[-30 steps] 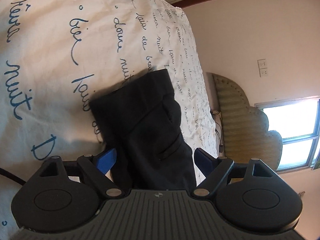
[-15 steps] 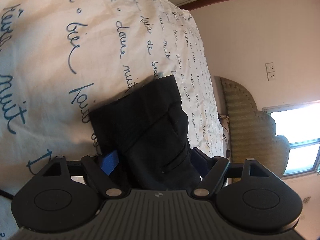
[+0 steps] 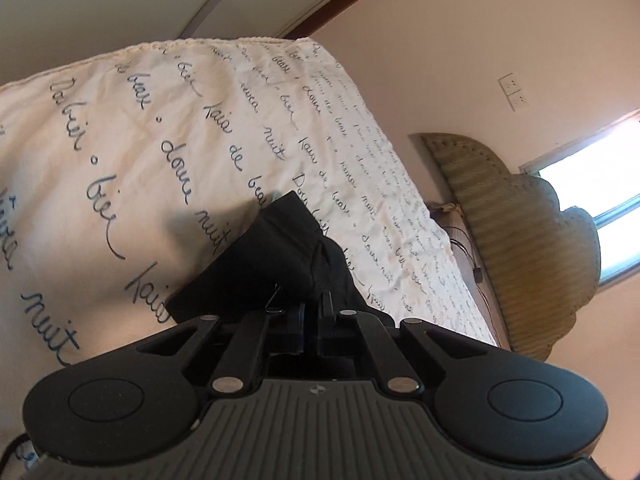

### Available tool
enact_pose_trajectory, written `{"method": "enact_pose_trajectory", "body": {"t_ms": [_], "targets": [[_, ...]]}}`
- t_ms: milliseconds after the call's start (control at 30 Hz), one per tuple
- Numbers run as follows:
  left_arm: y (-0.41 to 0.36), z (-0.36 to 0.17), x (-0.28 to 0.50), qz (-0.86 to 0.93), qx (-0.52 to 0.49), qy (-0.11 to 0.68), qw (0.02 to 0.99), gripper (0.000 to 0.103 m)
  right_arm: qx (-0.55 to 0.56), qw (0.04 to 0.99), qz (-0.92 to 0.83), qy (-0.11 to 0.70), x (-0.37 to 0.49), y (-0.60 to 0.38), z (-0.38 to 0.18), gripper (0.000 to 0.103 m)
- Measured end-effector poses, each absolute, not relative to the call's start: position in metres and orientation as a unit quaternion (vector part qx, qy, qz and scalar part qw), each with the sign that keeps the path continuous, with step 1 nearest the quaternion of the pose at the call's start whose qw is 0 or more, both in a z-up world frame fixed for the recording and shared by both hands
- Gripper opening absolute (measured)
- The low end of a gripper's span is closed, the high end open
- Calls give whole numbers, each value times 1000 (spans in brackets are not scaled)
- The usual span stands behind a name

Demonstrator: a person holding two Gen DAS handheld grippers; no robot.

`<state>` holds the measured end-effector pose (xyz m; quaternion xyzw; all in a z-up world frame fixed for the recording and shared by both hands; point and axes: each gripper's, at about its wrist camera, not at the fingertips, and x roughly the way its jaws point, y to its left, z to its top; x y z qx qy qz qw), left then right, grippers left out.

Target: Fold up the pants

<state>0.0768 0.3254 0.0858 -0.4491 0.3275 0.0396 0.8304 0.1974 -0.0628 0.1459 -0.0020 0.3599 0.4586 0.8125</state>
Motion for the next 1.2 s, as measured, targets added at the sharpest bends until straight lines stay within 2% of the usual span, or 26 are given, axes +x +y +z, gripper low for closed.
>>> {"method": "enact_pose_trajectory", "body": {"t_ms": [100, 233, 300, 367, 433, 533, 733, 767, 833, 900, 967, 1200], "targets": [[336, 76, 73, 41, -444, 339, 828, 5, -20, 782, 491, 382, 167, -52, 132, 8], [341, 36, 82, 65, -438, 406, 799, 7, -3, 771, 475, 425, 152, -48, 90, 8], [340, 37, 78, 65, -441, 398, 802, 19, 11, 770, 467, 436, 150, -47, 77, 8], [334, 50, 73, 65, -422, 395, 814, 26, 21, 771, 467, 433, 147, -46, 75, 8], [324, 66, 65, 66, -386, 392, 833, 47, 28, 774, 469, 424, 145, -48, 80, 8], [295, 87, 45, 41, -335, 376, 863, 59, 67, 792, 451, 406, 143, -62, 86, 8], [192, 96, 25, -48, -211, 356, 909, 61, 280, 794, 370, 394, 128, -140, 74, 12], [165, 96, 23, -67, -156, 351, 921, 61, 318, 790, 346, 394, 123, -154, 70, 12], [103, 92, 13, -106, 22, 296, 949, 61, 369, 780, 316, 394, 112, -176, 63, 12], [57, 83, 3, -133, 150, 242, 949, 61, 390, 779, 292, 394, 99, -188, 59, 12], [25, 74, -1, -168, 219, 212, 937, 63, 411, 768, 282, 403, 90, -193, 53, 12], [-29, 48, 12, -219, 320, 199, 900, 63, 414, 742, 226, 477, 90, -198, 22, 12]]}}
